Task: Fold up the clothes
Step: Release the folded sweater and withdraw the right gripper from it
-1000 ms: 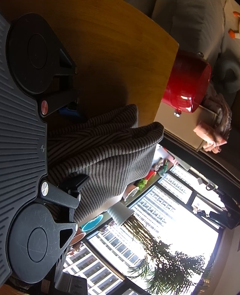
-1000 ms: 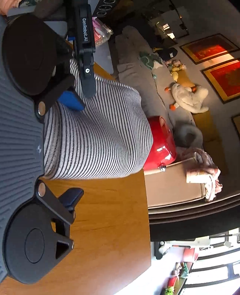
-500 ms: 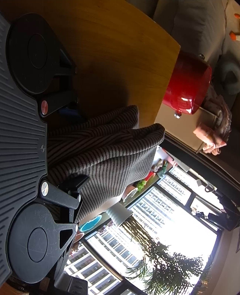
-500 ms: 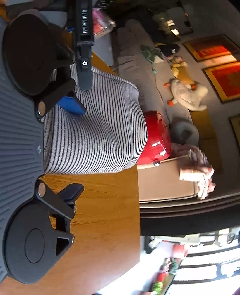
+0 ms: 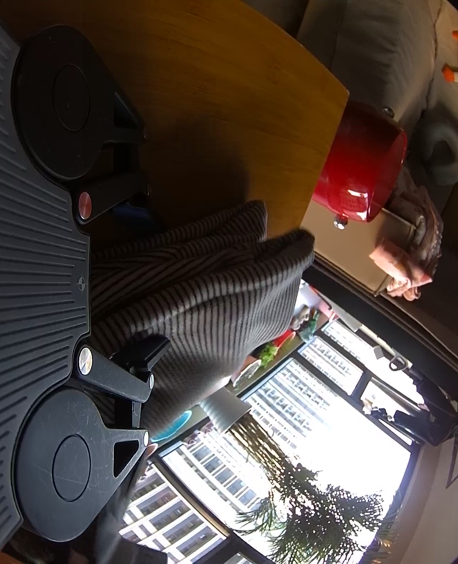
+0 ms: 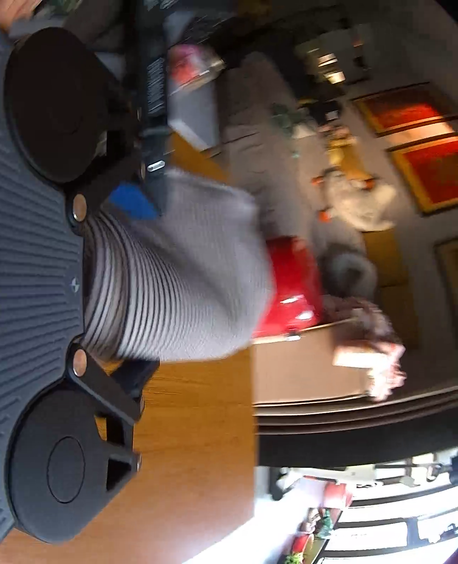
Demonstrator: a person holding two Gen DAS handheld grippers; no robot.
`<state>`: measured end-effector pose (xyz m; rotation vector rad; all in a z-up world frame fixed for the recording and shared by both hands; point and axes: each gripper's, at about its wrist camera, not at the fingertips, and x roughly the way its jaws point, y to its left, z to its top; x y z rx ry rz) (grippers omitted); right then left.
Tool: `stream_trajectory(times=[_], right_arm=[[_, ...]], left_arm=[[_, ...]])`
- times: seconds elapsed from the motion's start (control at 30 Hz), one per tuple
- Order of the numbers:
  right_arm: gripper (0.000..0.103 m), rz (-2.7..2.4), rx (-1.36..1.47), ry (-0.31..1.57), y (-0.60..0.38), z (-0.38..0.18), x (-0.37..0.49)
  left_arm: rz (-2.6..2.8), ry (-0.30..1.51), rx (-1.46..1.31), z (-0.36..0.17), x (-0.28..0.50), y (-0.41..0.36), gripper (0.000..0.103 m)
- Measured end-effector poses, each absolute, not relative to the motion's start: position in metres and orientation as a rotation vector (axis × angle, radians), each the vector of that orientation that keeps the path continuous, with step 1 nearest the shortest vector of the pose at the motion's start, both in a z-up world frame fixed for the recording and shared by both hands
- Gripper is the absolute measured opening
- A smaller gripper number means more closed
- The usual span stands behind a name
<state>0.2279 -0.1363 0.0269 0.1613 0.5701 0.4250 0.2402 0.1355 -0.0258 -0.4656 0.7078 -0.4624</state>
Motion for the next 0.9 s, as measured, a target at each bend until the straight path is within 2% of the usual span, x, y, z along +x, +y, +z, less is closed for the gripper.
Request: stream_trajectory(times=[0.13,0.23,0.5,0.9], right_arm=[[0.081,0.411,0.078,0.55,-0.141,0.037,0.23],[0.092,0.392,0.084,0.534,-0.144,0.039,0.229],[0.095,0.302,0.079,0.607,-0.135,0.0,0.243],[0.095,0.368,0.117,0.612,-0.146,0.027,0.231]], left_arm=[[-0.472,0.702,-0.455,-0.026,0.241,0.131,0.071],[-0.476,0.701,-0.459,-0.026,0.243,0.131,0.072],[-0.467,0.699,-0.442,-0.026,0.241,0.13,0.073],[-0.446,0.698,-0.425,-0.024,0.24,0.129,0.076]])
